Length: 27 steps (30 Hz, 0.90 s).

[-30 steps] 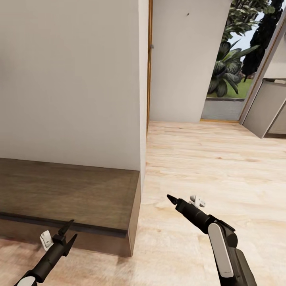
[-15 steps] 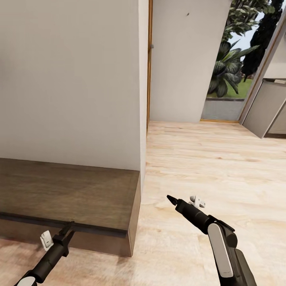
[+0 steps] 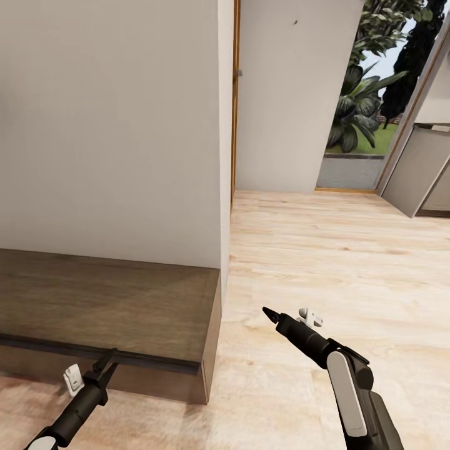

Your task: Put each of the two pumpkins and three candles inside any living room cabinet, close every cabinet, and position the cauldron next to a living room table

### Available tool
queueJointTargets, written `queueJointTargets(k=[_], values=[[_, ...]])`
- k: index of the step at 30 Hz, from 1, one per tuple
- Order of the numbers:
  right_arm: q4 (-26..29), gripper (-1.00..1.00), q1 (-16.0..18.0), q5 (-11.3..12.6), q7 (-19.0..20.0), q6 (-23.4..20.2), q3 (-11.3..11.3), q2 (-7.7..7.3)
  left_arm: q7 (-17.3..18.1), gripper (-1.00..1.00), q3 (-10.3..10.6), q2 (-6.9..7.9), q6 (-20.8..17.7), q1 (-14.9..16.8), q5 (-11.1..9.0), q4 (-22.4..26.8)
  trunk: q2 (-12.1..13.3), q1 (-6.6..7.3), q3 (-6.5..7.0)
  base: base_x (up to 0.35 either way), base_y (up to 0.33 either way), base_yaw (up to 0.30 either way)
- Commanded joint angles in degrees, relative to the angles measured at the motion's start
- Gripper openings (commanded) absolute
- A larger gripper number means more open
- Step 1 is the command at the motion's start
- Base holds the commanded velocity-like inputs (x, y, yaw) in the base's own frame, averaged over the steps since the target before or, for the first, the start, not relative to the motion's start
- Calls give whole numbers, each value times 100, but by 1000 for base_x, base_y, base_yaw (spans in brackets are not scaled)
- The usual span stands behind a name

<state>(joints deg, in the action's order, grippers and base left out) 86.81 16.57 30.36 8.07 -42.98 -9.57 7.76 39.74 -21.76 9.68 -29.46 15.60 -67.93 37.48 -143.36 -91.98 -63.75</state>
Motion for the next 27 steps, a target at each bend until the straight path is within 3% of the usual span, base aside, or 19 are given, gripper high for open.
queueJointTargets(k=[1, 27], values=[[2, 100, 4, -21, 42, -35, -18, 6, 42, -100, -4, -1, -112, 4, -116, 66, -3, 2, -4, 0, 0, 0], [1, 100, 4, -26, 43, -35, -9, 15, 37, -100, -4, -1, -105, 4, -111, 66, -5, -3, -48, 20, 0, 0]])
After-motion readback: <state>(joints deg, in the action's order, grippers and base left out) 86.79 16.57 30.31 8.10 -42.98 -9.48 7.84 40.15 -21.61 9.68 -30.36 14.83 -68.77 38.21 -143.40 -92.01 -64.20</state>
